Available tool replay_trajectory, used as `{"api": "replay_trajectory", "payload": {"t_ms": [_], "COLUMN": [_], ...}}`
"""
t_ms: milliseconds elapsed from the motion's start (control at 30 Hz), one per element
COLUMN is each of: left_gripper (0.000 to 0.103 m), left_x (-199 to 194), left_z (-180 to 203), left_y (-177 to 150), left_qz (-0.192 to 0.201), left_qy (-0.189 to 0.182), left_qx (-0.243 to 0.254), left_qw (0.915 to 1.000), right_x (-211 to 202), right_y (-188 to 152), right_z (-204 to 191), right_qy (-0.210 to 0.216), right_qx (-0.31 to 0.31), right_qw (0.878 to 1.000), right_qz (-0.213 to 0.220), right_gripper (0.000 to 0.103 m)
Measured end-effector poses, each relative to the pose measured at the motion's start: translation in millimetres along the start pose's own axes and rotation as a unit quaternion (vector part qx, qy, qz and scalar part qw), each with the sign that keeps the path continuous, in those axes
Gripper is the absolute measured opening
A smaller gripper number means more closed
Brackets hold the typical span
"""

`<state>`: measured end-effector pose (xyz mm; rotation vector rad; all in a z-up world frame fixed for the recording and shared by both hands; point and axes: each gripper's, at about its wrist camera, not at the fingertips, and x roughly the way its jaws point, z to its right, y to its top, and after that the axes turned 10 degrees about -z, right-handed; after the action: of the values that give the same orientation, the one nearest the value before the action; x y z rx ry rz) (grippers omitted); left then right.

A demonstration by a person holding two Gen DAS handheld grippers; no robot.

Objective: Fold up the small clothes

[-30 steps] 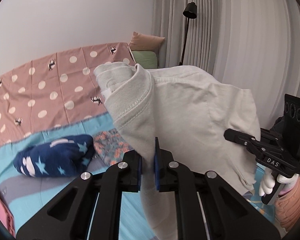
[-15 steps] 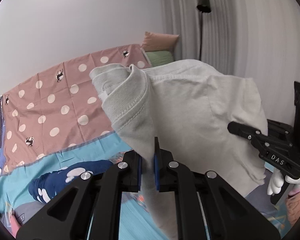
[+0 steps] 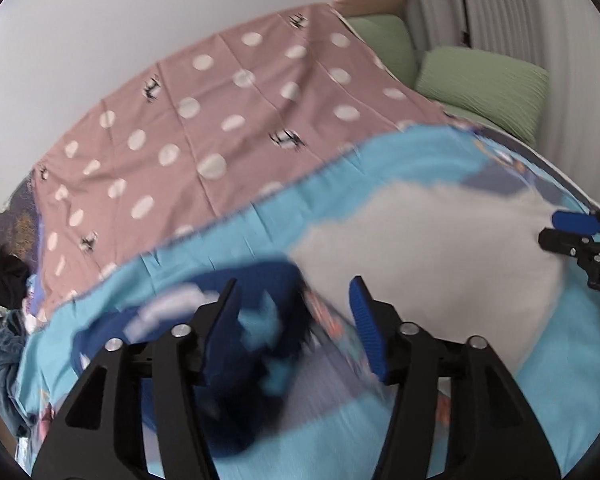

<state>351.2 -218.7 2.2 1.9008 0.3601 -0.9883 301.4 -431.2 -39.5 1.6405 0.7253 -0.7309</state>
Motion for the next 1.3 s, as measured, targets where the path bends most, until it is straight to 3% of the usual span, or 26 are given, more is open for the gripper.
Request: {"api": "replay_trajectory", "payload": {"t_ms": [100, 167, 200, 333, 367, 467, 600, 800, 900, 1033, 1300], "left_gripper": [0.064, 0.069, 0.069, 0.095, 0.096, 0.102, 0.102, 0.102, 0.102, 0.102, 0.102], "left_x": [-22.4, -42.9, -54.8, -107.2, -125.4, -164.9, -209.6, -253.2, -267.8, -284.6, -304.1], "left_z": [0.1, 3.1, 6.8, 20.5, 24.5, 35.3, 51.7, 74.5, 70.0, 65.3, 54.6], "left_y": [-27.0, -43.2, -53.0, -87.3, -96.5, -114.8, -140.7, -174.1, -186.4, -204.5, -233.9], "left_qz": [0.003, 0.018, 0.028, 0.065, 0.078, 0.099, 0.121, 0.124, 0.122, 0.121, 0.114], "left_qy": [-0.043, -0.071, -0.082, -0.091, -0.091, -0.1, -0.105, -0.011, -0.033, -0.018, -0.035], "left_qx": [-0.024, -0.038, -0.04, -0.056, -0.059, -0.064, -0.058, -0.073, -0.091, -0.114, -0.138], "left_qw": [0.9988, 0.9966, 0.9954, 0.9922, 0.991, 0.9879, 0.9854, 0.9895, 0.9877, 0.986, 0.9832], "right_x": [-22.1, -52.1, -64.6, -135.1, -147.7, -189.9, -219.9, -259.3, -269.2, -274.8, -289.2], "right_y": [-30.9, -50.6, -57.9, -94.8, -103.9, -134.9, -158.2, -196.8, -211.1, -223.7, -243.0], "right_z": [-9.1, -20.1, -24.6, -40.4, -41.5, -47.7, -52.1, -55.3, -56.1, -59.0, -77.7], "right_qy": [-0.006, -0.027, -0.035, -0.045, -0.043, -0.033, -0.01, -0.008, -0.005, -0.009, -0.014], "right_qx": [-0.021, -0.031, -0.034, -0.033, -0.027, -0.01, -0.029, 0.012, 0.021, 0.026, 0.014], "right_qw": [1.0, 0.999, 0.998, 0.993, 0.992, 0.986, 0.991, 0.99, 0.99, 0.991, 0.991], "right_qz": [0.006, 0.026, 0.037, 0.102, 0.117, 0.161, 0.13, 0.143, 0.14, 0.131, 0.131], "right_gripper": [0.051, 0.071, 0.076, 0.097, 0.1, 0.101, 0.101, 0.101, 0.101, 0.101, 0.101]}}
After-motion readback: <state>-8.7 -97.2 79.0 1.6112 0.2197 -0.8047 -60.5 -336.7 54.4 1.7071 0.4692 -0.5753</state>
